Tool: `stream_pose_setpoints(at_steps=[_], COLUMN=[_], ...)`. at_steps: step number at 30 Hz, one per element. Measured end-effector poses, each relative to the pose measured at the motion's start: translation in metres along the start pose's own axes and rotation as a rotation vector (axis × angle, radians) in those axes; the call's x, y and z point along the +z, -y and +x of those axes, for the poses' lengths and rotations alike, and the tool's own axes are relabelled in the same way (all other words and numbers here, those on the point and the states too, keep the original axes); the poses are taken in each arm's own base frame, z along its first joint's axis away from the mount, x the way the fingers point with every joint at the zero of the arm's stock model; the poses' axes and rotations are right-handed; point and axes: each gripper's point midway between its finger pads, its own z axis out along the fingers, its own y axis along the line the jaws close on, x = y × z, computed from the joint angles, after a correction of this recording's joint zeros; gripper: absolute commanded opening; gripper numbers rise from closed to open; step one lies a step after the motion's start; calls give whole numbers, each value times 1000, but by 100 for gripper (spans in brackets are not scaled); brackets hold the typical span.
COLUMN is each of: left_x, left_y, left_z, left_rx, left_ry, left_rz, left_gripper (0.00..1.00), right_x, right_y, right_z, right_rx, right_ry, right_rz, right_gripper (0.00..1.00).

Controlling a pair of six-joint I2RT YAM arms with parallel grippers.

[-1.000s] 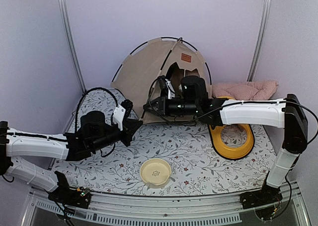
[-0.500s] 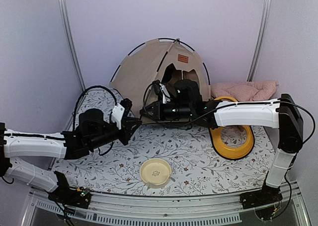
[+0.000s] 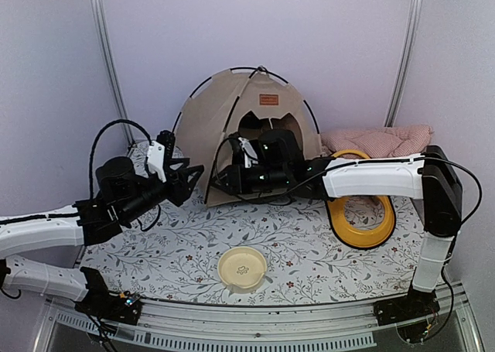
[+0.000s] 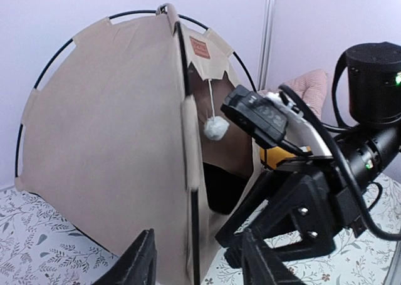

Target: Set up the pet tent

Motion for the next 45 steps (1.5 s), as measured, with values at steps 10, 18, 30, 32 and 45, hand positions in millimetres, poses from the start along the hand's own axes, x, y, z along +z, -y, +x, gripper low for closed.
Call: stream_pose_setpoints(at_steps=[10, 18, 30, 32, 45], left_x=[16, 37, 76, 82, 57], left_y=[-19, -48, -102, -111, -192], left_z=[-28, -15, -8, -11, -19], left_rx=[-78, -113, -104, -86, 29], left_ry=[-6, -102, -206, -216, -229], left_rz=[-69, -187, -336, -368, -569], left_gripper=[59, 56, 10, 1, 0], right_x=[-19, -94, -166, -172, -195], right_y=[3, -5, 54, 64, 110], right_z=[-2, -55, -92, -96, -105], right_rx=[-62, -109, -102, -97, -69], right_ry=[6, 170, 300, 307, 319], right_rz=[83, 129, 300, 324, 422], right_gripper=[93, 99, 99, 99, 99])
